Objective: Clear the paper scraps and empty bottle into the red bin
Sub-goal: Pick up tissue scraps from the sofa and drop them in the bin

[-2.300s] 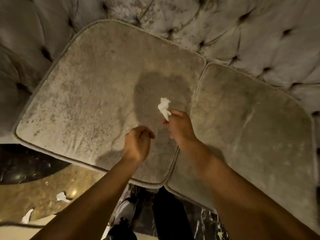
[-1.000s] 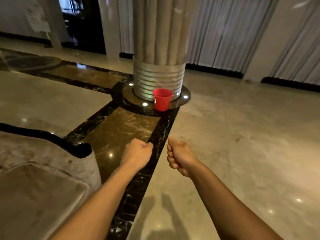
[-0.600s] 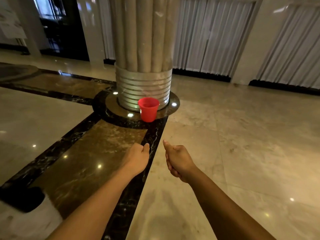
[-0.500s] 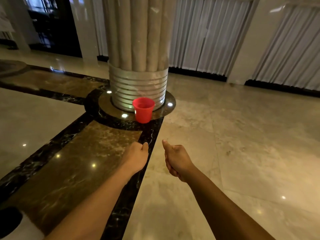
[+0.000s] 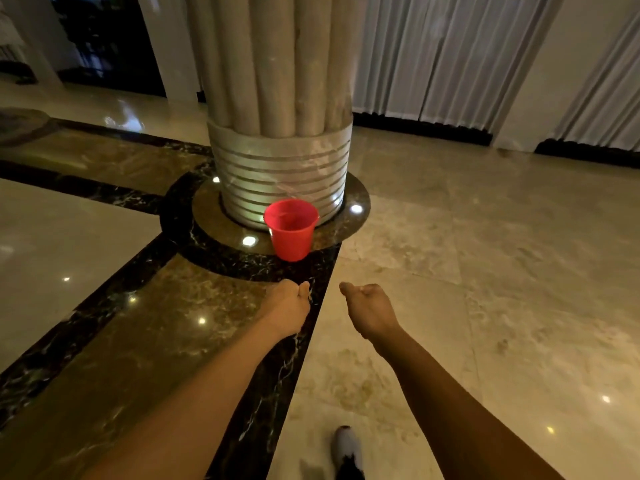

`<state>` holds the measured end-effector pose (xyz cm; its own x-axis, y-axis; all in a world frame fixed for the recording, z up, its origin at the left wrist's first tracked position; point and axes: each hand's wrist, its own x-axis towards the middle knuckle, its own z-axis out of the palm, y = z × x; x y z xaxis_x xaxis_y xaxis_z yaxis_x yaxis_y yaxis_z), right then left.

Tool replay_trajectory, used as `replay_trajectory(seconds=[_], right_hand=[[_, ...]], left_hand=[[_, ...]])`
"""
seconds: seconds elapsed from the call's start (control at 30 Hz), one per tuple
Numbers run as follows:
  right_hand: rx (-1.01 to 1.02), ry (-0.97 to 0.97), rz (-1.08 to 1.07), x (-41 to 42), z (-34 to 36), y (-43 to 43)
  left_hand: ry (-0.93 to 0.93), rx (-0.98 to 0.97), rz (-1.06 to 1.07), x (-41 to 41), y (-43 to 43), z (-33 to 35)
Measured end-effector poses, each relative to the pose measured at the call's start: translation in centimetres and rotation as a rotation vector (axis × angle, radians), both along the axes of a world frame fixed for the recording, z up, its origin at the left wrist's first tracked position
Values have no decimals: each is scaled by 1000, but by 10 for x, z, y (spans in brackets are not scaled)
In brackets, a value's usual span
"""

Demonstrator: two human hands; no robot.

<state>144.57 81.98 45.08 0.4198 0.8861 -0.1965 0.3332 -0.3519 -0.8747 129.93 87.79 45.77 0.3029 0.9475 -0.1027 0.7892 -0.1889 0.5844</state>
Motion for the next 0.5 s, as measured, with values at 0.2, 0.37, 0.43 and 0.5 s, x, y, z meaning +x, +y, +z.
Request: replay_trajectory(seconds=[0.2,0.37,0.43,0.5], right_hand=[[15,-209,198,92,-11,193],[-51,-477,401,129,-6,345],[-64,-530,464,138,-16,411],[-75,-565,495,147,-32,467]], left_hand=[[135,-17,36,70,182,-20],[278,77,10,89,313,-22],[279,73,38,96,376,-31],[280,76,55,103,430,-44]])
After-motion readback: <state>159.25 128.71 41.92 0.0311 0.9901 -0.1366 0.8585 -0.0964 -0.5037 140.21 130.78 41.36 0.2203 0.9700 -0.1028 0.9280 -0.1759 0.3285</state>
